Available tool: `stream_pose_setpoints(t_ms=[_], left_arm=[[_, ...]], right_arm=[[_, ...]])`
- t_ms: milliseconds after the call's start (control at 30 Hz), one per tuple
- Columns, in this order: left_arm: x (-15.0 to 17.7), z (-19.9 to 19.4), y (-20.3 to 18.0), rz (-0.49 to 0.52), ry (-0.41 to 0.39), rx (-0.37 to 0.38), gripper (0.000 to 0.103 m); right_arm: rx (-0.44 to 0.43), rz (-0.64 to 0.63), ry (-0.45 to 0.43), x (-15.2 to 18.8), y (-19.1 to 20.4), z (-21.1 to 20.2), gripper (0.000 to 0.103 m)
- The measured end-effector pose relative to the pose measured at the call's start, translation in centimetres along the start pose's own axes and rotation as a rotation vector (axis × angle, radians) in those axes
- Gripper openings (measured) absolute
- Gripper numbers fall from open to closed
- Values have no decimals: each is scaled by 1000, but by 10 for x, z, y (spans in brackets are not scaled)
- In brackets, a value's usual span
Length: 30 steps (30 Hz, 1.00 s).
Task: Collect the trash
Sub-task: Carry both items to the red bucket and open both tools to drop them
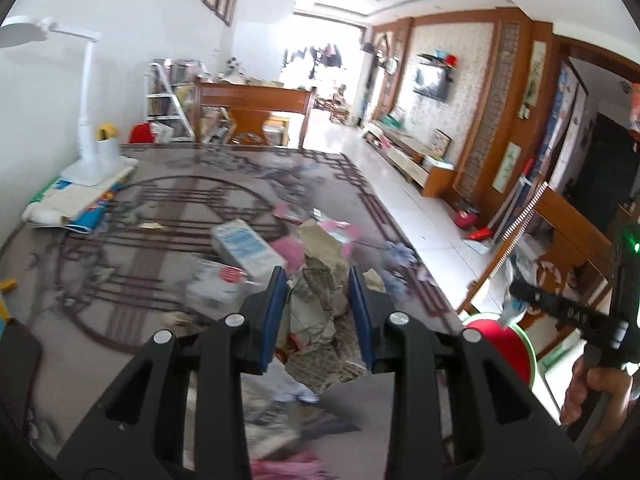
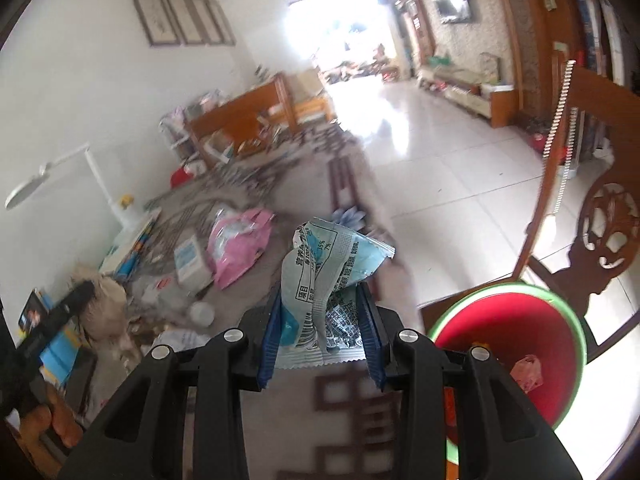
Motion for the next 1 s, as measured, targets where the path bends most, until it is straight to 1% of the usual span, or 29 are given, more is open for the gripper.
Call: stream_pose_setpoints(t_ms=[200,433,633,767,833,867,1000], left_arm=[[6,23,-36,14,56,72,31],[8,39,-75,64,91,122,31],[10,51,-102,91,110,164,31],[13,65,-127,97,142,210,31],[18,76,-144,102,176,240,31],[21,83,-154,97,198,267,31],[34,99,-188,118,257,322,31]], right_arm=[[18,70,5,0,-30,-1,35],[30,171,-15,-5,-65,-9,36],[49,194,2,-2,-78,-8,37],[88,212,6,0,-91,-9,39],[112,251,14,2,-105,-9,41],[121,276,17,4,-112,-9,41],[142,385,3,10,-148,-16,42]])
Point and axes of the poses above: each gripper's, at about its wrist camera, not at the fingertips, and z roughly the way its jaws point, y to its left, x to its underside, the point moved 9 cm from there along z, roughly the way its jaws point, and after that the axes turned 11 degrees about y, right-handed, at the moved point
